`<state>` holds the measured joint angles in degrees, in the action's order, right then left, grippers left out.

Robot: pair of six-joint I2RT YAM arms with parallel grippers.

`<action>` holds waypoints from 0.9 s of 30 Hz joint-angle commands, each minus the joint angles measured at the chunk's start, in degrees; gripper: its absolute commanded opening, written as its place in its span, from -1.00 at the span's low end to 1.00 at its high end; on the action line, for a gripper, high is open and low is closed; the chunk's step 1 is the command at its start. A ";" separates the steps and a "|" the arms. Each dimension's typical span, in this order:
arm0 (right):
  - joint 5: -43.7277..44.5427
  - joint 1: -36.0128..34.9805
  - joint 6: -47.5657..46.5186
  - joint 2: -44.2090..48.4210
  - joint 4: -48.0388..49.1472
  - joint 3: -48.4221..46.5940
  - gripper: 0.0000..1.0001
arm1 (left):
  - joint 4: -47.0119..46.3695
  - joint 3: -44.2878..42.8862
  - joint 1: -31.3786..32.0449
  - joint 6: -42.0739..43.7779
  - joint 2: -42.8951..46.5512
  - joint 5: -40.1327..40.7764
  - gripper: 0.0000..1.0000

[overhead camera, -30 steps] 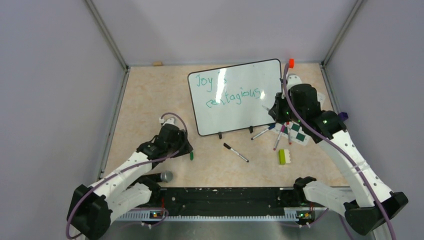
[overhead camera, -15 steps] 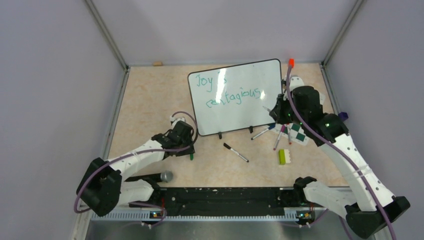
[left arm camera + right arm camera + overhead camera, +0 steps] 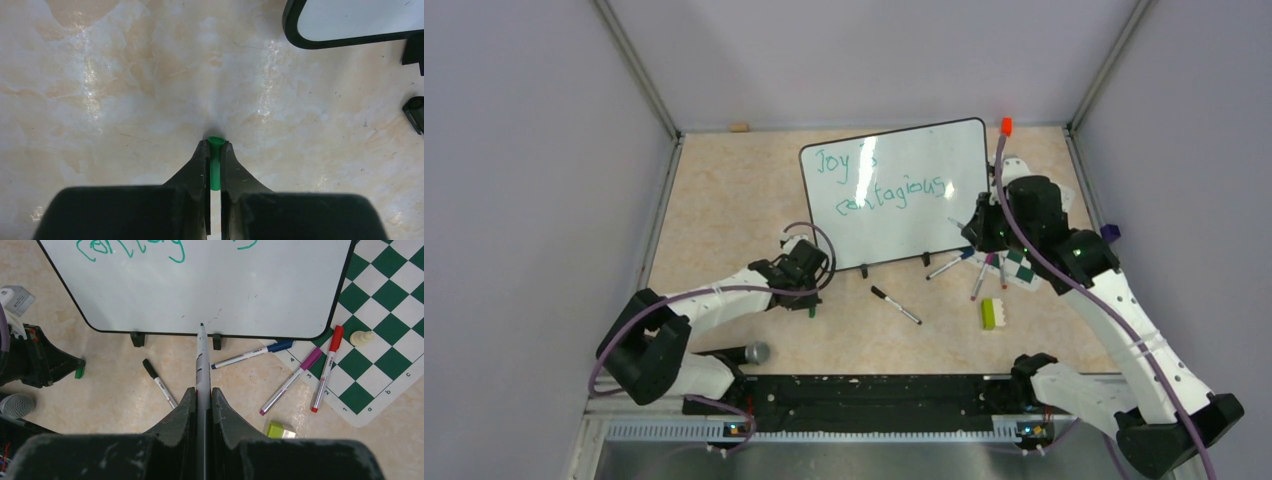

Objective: Write a sentence on the whiteboard
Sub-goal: Pick up the pen cap from the center of the board, then insert the whiteboard marker without the cap into the pen cap.

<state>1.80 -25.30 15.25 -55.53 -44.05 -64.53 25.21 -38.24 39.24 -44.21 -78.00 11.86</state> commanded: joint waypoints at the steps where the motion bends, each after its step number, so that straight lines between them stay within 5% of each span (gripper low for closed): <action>1: -1.56 0.52 0.69 1.30 1.71 0.46 -1.00 | 1.22 0.31 0.35 -1.69 1.03 1.39 -1.00; 11: -13.58 -3.09 9.33 7.65 18.94 11.71 -1.00 | -5.87 4.82 0.30 -20.95 31.19 5.83 -1.00; 16: -5.80 -13.74 13.60 10.40 33.00 18.97 -1.00 | -11.69 14.51 0.23 -38.58 47.75 13.37 -1.00; 20: 3.53 -24.25 14.03 6.63 39.23 21.41 -1.00 | -26.79 23.53 0.22 -40.99 58.66 19.35 -1.00; 27: 11.00 -36.78 10.24 -2.53 54.32 21.75 -1.00 | -20.34 19.40 0.22 -46.55 58.75 24.17 -1.00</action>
<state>6.70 -57.49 27.42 -54.54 -3.53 -42.63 7.68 -15.99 39.42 -84.71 -18.96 31.05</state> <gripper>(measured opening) 0.087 0.043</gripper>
